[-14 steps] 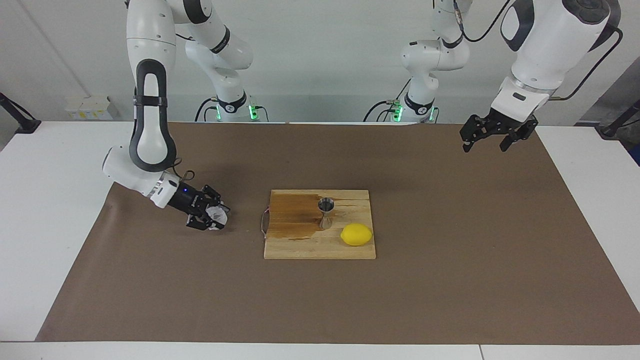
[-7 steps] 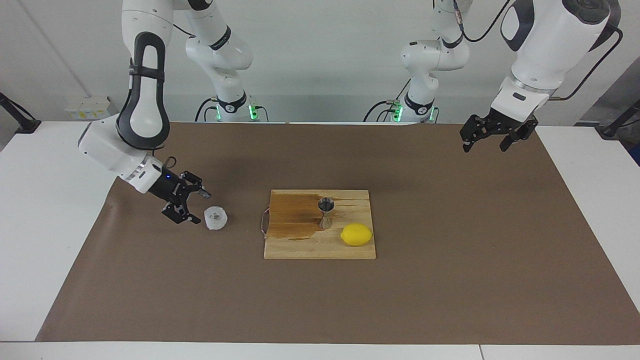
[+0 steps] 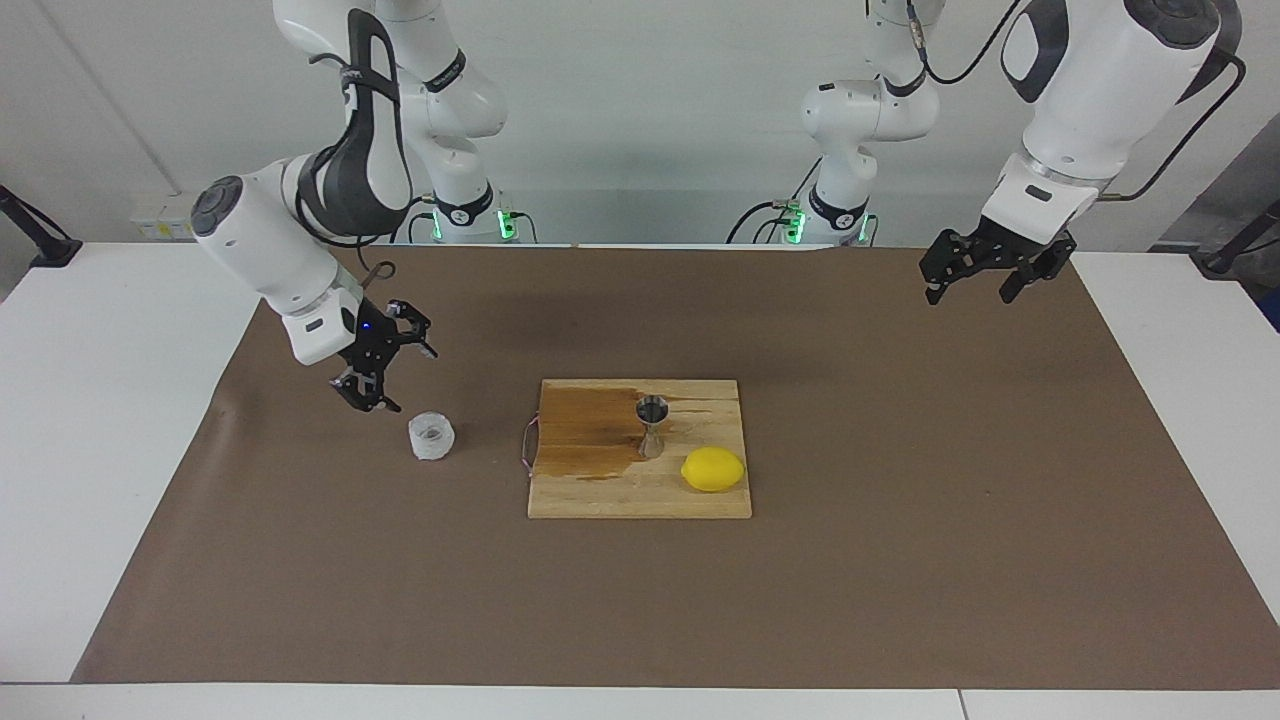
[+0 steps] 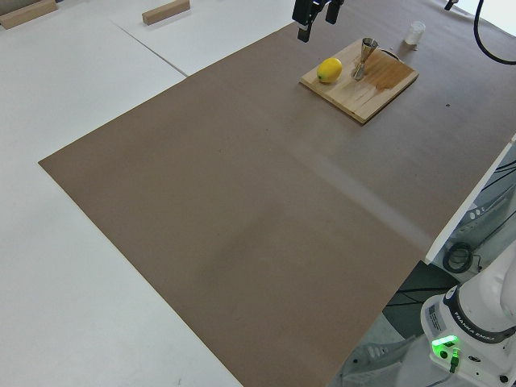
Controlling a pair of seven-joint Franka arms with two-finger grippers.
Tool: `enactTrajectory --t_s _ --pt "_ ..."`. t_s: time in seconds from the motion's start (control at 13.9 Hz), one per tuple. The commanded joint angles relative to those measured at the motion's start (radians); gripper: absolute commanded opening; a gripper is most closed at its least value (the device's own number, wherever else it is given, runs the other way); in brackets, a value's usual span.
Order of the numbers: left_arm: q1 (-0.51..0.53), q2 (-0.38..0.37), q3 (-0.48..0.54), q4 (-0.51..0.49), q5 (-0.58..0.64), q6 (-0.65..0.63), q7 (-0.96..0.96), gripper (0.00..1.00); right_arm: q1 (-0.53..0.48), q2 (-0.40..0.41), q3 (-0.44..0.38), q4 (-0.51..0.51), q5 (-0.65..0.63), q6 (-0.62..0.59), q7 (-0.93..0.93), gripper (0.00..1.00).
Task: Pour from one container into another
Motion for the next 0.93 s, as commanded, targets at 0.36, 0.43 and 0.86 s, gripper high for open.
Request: enactTrajectory --t_s 0.36,0.43,0.86 --pt "0.004 -0.026 -0.002 -0.025 0.014 -0.005 0.002 1.00 0.088 -0.021 0.011 0.002 -0.256 -0.015 0.773 1.00" --pt "0.004 -0.026 -0.002 -0.025 0.014 -0.003 0.002 1.00 0.105 -0.021 0.011 0.003 -0.284 -0.015 0.873 1.00" --pt "0.004 -0.026 -0.002 -0.025 0.014 -0.005 0.002 1.00 0.105 -0.038 0.009 0.289 -0.329 -0.419 1.217 1.00"
